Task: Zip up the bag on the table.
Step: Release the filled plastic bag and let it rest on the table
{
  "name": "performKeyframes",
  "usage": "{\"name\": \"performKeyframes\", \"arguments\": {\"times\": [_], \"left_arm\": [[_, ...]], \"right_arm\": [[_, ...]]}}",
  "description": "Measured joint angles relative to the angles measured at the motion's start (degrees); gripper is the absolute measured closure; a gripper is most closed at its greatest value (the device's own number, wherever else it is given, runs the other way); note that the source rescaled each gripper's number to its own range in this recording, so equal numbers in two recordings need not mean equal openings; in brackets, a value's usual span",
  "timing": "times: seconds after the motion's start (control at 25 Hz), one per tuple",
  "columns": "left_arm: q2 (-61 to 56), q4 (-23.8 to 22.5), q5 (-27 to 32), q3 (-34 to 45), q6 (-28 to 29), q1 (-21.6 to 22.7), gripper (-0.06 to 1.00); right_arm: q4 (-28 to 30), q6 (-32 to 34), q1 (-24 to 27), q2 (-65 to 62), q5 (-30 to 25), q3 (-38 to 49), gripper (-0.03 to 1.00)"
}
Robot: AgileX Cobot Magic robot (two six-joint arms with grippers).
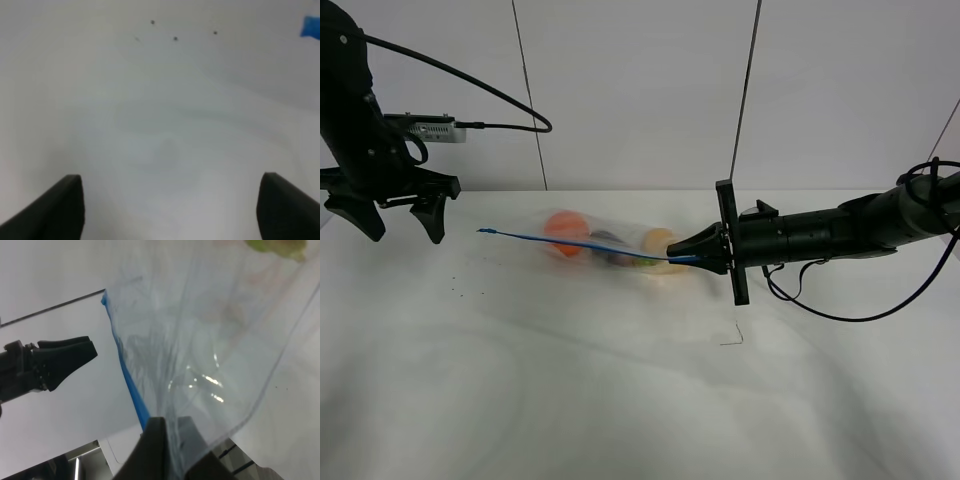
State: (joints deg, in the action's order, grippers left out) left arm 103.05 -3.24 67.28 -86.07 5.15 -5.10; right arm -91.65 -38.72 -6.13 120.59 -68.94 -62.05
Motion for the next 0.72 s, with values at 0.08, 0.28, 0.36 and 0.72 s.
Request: {"name": "performKeyframes", "arguments": {"times": [0.08, 0.28, 0.36, 0.72], "left_arm": [[-1.73, 2.17, 0.00, 1.96, -0.17, -0.05, -0.05], [-10.61, 4.53, 0.00, 12.18, -2.13, -0.02, -0.05], [-15.41, 4.17, 0.05, 18.15, -2.28, -0.02, -0.05], [-42.62, 2.26, -0.15, 42.99, -2.70, -0.02, -0.05]], "right_arm": [[0.21, 0.00, 0.00, 0.00, 0.00, 0.00, 0.97], [0.42, 0.00, 0.00, 0.00, 0.00, 0.00, 0.97], [0.42, 0.00, 0.00, 0.00, 0.00, 0.00, 0.97], [0.60, 0.00, 0.00, 0.00, 0.00, 0.00, 0.97]]}}
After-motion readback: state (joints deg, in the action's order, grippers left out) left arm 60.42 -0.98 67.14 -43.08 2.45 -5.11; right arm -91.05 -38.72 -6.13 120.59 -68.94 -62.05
